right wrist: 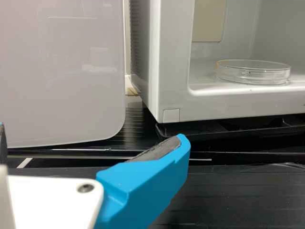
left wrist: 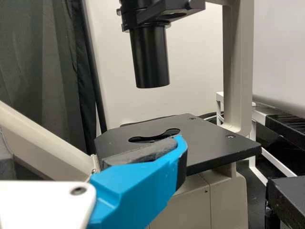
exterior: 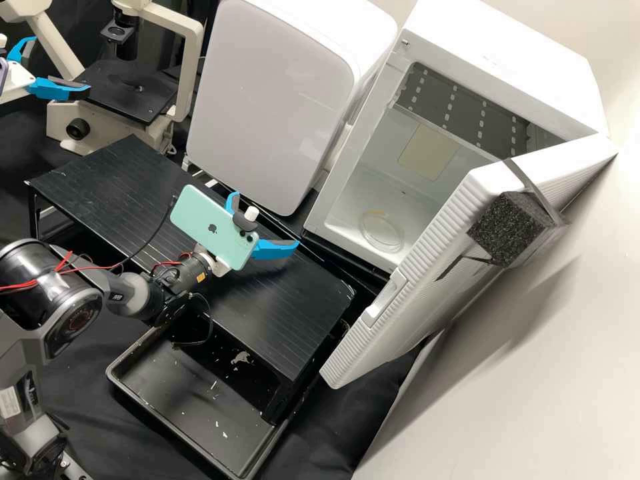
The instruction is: Close the incubator door
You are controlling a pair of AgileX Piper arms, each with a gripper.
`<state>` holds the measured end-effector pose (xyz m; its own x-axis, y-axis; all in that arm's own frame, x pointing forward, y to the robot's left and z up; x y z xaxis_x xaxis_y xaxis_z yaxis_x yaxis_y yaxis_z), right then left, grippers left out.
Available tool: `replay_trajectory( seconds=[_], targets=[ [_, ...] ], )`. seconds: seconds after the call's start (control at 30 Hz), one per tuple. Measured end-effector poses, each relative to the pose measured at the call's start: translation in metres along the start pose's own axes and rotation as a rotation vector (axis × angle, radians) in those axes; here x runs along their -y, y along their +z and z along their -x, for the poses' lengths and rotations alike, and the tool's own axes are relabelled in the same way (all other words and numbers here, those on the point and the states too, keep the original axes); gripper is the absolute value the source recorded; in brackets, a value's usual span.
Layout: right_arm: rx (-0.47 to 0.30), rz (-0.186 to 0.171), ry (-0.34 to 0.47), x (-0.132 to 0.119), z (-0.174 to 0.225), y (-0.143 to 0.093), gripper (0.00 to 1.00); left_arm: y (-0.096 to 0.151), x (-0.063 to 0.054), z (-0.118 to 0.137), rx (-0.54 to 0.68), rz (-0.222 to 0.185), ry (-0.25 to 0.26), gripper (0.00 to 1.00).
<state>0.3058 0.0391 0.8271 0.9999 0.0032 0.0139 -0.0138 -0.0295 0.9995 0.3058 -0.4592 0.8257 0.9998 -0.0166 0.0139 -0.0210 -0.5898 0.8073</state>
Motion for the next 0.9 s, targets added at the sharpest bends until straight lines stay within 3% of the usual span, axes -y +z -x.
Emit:
replay_trajectory(
  seconds=[0.37, 0.5, 0.7, 0.9],
  targets=[
    [-0.007, 0.0, 0.007, 0.001, 0.004, 0.002, 1.0, 0.0, 0.0, 0.0, 0.0, 0.0, 0.0, 1.0],
    [-0.012, -0.001, 0.033, -0.002, 0.026, 0.01, 1.0, 0.0, 0.0, 0.0, 0.0, 0.0, 0.0, 1.0],
    [-0.059, -0.04, 0.144, -0.018, 0.079, 0.015, 1.0, 0.0, 0.0, 0.0, 0.0, 0.0, 0.0, 1.0],
    [-0.092, -0.046, 0.287, -0.038, 0.138, 0.02, 1.0, 0.0, 0.0, 0.0, 0.0, 0.0, 0.0, 1.0]
  ],
)
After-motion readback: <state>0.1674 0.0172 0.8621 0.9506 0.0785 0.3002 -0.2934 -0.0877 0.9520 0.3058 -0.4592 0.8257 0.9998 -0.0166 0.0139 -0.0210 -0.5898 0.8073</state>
